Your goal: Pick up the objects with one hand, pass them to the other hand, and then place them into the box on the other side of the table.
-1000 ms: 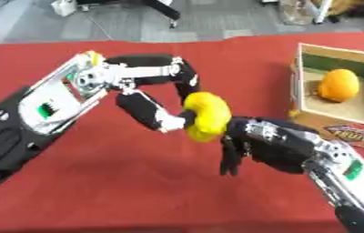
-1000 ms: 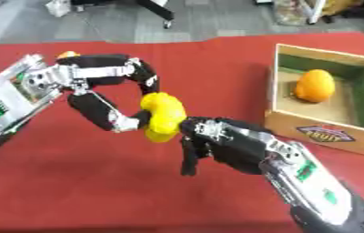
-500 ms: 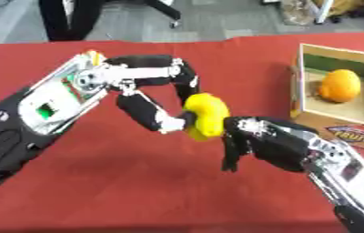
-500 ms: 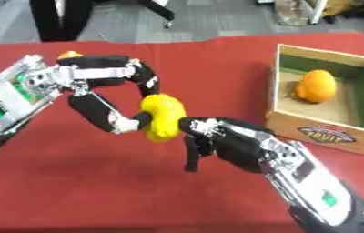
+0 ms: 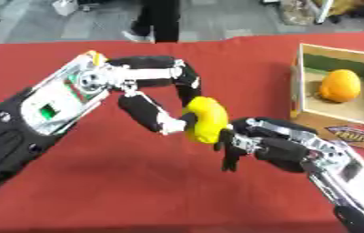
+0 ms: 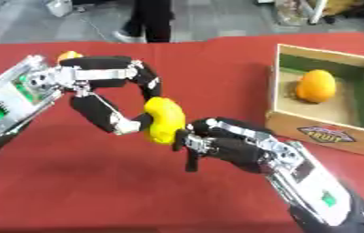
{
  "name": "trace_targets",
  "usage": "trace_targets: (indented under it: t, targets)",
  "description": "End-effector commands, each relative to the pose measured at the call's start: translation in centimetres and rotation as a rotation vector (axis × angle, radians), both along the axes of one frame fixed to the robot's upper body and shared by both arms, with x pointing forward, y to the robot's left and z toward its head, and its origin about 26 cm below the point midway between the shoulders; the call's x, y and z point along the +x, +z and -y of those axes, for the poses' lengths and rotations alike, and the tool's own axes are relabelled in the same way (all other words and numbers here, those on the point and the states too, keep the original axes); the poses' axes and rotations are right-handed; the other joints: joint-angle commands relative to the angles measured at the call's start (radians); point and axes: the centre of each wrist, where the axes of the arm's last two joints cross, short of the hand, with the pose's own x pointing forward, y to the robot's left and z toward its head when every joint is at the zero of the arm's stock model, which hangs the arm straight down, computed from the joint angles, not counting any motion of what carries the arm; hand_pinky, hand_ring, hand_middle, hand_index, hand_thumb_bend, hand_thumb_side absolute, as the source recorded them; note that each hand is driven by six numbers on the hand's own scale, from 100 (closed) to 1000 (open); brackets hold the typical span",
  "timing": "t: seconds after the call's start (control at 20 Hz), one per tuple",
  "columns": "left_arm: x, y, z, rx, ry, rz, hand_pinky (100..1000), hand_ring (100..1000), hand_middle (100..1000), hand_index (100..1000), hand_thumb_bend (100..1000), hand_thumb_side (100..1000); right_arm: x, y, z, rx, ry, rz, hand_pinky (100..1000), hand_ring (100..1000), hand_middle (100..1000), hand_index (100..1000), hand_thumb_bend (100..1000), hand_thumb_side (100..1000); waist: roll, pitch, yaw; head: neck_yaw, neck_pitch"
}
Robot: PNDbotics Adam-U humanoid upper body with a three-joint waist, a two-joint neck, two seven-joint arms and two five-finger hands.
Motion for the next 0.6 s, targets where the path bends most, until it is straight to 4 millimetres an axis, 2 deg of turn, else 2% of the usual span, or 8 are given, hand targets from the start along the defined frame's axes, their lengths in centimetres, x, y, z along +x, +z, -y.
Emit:
trace_targets:
  t: [0.05,0.3,0.5,0.6]
  targets:
    - [0.06,1.27,0.05,0.002,-0.003,0.041,710,596,564,636,100,244,0.12,0.87,0.29,0.002,-0.001,0.025,555,399,314,540,100,464,-0.002,-0.016,-0.002,0.001,-0.003]
    - [0.17,1.33,0.04,0.018,-0.002,0.052,712,602,569,647,100,248,0.20,0.81,0.31,0.007,-0.010,0.027,559,402,316,523,100,358,-0.001,-0.015,-0.004,0.002,-0.003]
    - [0.21,1.40,-0.04,0.022,-0.001,0.060,710,598,564,640,100,273,0.21,0.81,0.31,0.012,-0.012,0.032,561,402,316,520,100,337,-0.001,-0.015,-0.004,0.002,-0.003]
    - [0.22,1.38,-0.04,0.021,-0.003,0.059,708,592,555,628,100,251,0.21,0.80,0.31,0.014,-0.011,0.033,560,402,316,529,100,371,-0.001,-0.015,-0.005,0.001,-0.003]
